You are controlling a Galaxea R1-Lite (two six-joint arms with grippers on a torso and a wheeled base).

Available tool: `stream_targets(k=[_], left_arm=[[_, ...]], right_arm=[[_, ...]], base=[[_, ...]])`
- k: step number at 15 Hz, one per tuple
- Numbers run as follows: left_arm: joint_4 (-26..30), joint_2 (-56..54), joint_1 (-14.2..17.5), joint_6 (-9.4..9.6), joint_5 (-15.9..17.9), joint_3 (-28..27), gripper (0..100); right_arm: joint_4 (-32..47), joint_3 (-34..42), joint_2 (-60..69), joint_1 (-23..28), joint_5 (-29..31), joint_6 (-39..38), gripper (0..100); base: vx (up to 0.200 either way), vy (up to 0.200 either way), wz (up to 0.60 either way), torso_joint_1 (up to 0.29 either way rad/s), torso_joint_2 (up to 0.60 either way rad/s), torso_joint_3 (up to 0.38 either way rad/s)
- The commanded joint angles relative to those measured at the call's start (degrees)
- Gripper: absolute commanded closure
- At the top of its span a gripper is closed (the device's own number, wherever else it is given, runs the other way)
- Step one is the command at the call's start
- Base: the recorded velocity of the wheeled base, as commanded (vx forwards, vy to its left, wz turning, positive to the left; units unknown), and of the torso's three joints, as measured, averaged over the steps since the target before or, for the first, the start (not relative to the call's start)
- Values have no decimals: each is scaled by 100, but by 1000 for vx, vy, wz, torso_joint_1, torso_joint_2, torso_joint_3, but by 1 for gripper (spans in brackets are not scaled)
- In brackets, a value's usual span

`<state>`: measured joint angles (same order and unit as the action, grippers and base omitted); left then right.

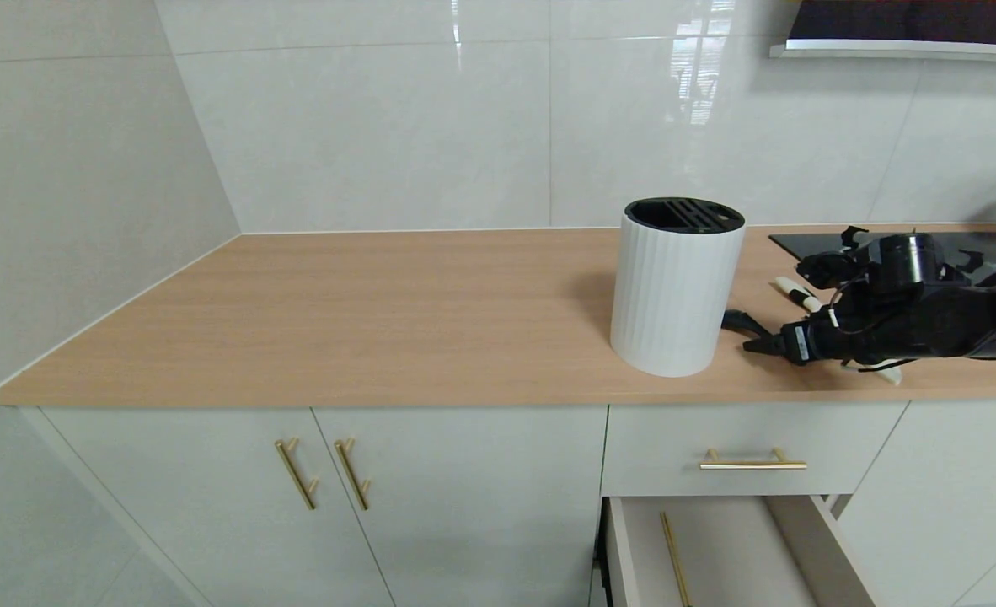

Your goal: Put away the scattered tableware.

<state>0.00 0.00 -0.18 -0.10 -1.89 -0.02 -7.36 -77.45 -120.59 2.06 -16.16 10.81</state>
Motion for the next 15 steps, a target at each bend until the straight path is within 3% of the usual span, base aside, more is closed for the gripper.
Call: stream_targets(k=[1,8,11,15], left_arm=[[0,9,1,1,-4,2,0],[0,9,1,-8,-4,-6,0],[0,9,1,1,-4,-6,0],[0,9,1,1,-4,2,0]], right_arm=[[24,10,-44,-4,-1,0,100],[60,45,62,-118,175,-123,100],[314,169,624,-461,1318,-1424,100],[1659,757,2004,-760,1942,-2532,100]], base=[[0,0,0,0,0,0],[0,0,0,0,0,0],[0,0,0,0,0,0],[0,0,0,0,0,0]])
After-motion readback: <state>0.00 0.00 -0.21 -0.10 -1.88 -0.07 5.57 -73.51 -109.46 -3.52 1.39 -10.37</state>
